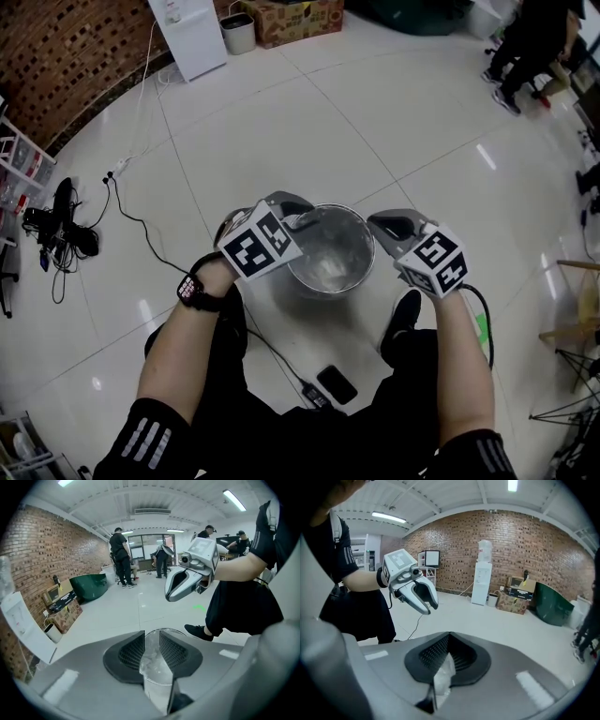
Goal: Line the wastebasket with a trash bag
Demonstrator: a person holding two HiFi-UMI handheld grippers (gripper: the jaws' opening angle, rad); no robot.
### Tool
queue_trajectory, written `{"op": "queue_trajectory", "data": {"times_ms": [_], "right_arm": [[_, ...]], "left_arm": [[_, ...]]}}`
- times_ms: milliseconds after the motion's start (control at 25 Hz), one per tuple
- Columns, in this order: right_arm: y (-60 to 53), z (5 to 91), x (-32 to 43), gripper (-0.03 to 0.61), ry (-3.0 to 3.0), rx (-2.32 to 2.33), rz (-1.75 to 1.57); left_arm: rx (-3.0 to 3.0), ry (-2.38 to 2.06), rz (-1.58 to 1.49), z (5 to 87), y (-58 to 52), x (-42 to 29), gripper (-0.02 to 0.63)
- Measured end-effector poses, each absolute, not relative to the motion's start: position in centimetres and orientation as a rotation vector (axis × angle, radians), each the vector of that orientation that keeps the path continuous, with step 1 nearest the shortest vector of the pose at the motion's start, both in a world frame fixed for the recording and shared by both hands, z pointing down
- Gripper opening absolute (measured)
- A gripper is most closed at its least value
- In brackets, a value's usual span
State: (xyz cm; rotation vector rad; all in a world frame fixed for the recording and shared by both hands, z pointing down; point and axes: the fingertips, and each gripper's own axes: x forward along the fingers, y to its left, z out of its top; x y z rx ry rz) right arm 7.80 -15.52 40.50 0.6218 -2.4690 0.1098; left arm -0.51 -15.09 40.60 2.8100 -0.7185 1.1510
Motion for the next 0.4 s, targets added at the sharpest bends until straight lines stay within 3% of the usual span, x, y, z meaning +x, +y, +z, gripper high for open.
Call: {"op": "queue_trajectory", "data": {"times_ms": [400], "right_arm": [[-16.4,41.3,9.3,0.006,-2.472,0.681,0.147]], "left_arm": [[2.846,-0.712,1.171,40.7,-13.8,-0.3,0.092]]}}
